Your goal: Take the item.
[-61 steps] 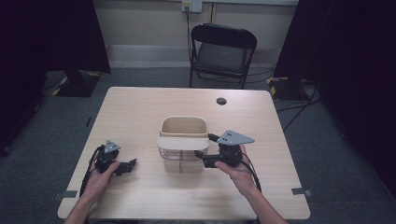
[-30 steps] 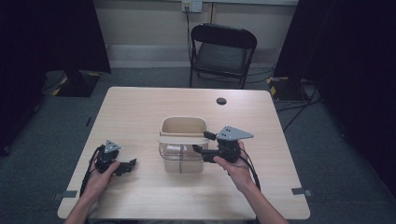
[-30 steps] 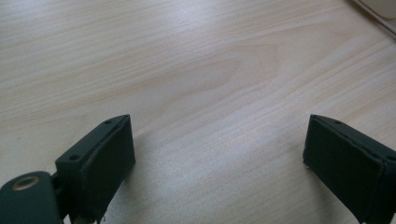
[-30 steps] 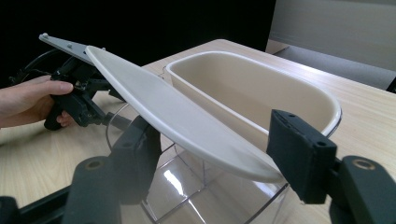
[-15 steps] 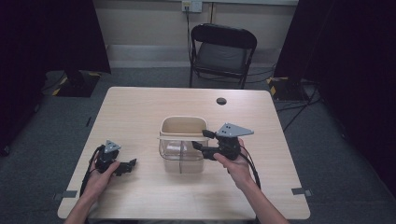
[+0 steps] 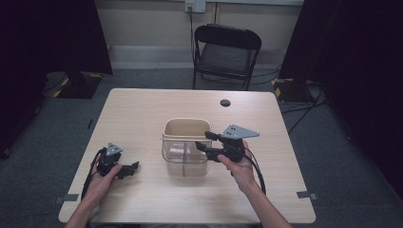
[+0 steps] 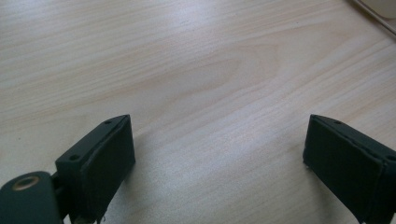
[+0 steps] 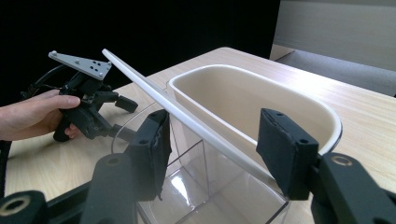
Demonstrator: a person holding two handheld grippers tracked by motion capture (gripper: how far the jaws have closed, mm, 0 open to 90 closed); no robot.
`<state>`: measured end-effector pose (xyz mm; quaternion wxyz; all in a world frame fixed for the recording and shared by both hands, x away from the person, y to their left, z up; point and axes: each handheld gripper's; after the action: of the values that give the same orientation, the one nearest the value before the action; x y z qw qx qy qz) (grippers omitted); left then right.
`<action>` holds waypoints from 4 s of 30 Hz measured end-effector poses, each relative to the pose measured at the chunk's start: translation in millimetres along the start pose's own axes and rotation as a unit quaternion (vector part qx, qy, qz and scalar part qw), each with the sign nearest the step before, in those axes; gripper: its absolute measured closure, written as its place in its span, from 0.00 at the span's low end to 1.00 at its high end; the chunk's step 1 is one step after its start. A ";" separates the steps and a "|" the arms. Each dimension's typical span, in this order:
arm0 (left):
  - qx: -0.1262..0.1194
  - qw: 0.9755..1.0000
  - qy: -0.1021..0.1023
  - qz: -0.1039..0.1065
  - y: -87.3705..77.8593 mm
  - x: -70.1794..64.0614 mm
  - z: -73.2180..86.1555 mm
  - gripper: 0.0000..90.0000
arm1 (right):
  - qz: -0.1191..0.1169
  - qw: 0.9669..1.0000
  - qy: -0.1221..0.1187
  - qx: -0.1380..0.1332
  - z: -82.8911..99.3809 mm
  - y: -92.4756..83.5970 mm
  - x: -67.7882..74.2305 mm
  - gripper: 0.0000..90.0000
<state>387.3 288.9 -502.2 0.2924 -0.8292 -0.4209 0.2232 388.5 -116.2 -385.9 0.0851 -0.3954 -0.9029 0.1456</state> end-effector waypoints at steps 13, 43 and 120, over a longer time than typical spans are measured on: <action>0.000 1.000 0.000 0.000 0.0 0.0 0.0 0.09 | -0.002 1.000 -0.001 -0.003 0.2 0.0 -1.1 0.51; 0.002 1.000 0.002 0.000 -0.2 0.3 0.0 0.09 | -0.001 1.000 0.002 -0.004 0.4 0.0 -1.6 0.51; 0.001 1.000 0.001 0.000 -0.2 0.2 0.0 0.09 | 0.002 1.000 0.002 -0.003 0.7 1.2 0.1 0.50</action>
<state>387.3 289.2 -502.1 0.2939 -0.8292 -0.4201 0.2228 389.1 -115.5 -387.0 0.0850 -0.3974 -0.9025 0.1423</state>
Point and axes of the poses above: each handheld gripper's, and its own axes: y roughly forward along the jaws, z roughly out of its underside, x roughly to its left, and after that the axes turned 11 degrees about z, right-handed
